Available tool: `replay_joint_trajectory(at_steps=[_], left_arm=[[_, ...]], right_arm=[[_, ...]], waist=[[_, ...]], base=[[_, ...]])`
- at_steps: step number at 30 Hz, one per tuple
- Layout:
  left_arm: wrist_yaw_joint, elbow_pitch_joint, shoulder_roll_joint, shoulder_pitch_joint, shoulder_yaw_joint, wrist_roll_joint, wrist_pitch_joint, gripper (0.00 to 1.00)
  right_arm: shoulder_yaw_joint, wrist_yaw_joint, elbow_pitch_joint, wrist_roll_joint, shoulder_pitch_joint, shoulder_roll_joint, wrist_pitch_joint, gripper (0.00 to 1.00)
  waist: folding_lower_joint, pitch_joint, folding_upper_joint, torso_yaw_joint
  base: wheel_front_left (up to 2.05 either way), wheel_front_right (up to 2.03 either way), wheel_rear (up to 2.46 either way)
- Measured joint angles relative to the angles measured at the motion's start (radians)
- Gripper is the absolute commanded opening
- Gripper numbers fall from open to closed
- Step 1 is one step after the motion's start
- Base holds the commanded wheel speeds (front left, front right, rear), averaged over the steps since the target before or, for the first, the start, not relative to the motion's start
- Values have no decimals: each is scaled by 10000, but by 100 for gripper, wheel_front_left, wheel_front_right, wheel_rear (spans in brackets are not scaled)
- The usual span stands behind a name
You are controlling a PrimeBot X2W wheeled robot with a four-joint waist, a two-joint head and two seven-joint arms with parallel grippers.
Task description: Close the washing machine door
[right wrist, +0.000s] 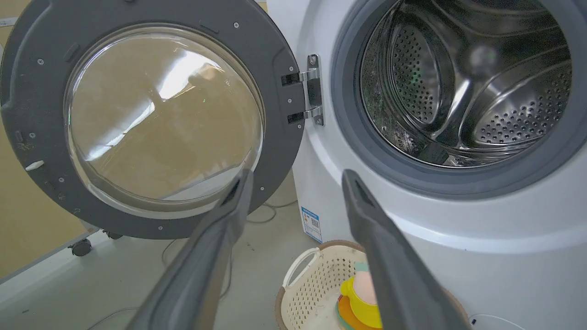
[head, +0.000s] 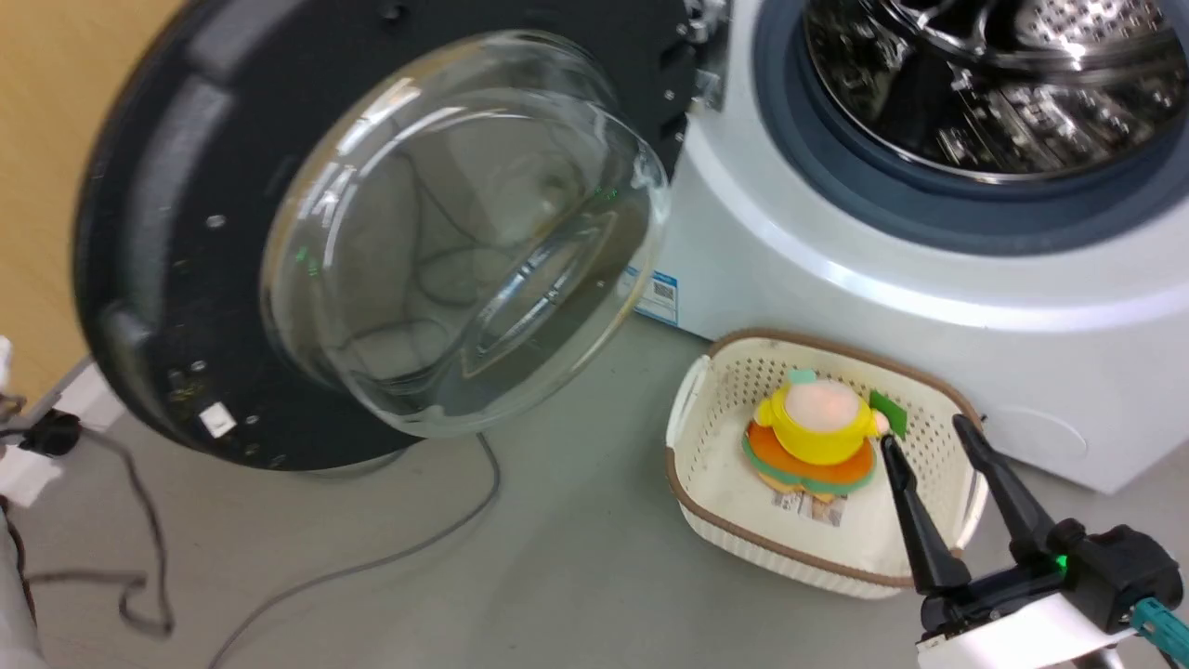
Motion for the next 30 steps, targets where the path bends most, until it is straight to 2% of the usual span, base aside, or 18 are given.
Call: replay_joint_trajectory(at_steps=[9,16,21,26,27,30], left_arm=[[662,2222,293,-1348,1016,-2403,2552,0],[644,2637,263,-1430,1350,-3774,4437,0],[366,2255,113,-1188,1243,-4458,5833,0],[368,1503,-244,-555,1024,-4738,6711,0],[510,934,-625,-117,917,-5009,7177,0],[769,161,-1181,400,792,-5277,7557,0]], right_arm=[[38,0,-61,-2,-111,-81,0,100],[-25,0,-23,0,-161,-82,0,100],[-121,0,50,0,-160,-52,0,100],[-213,0,150,0,-159,113,0,100],[-290,0,196,0,-156,242,0,100],[-422,0,236,-2,-140,374,0,100]], waist=[[0,461,0,-315],[0,407,0,-360],[0,198,0,-309],[0,-88,0,-316],[0,-268,0,-381],[0,-444,0,-506]], base=[[0,0,0],[0,0,0],[0,0,0],[0,0,0],[0,0,0],[0,0,0]])
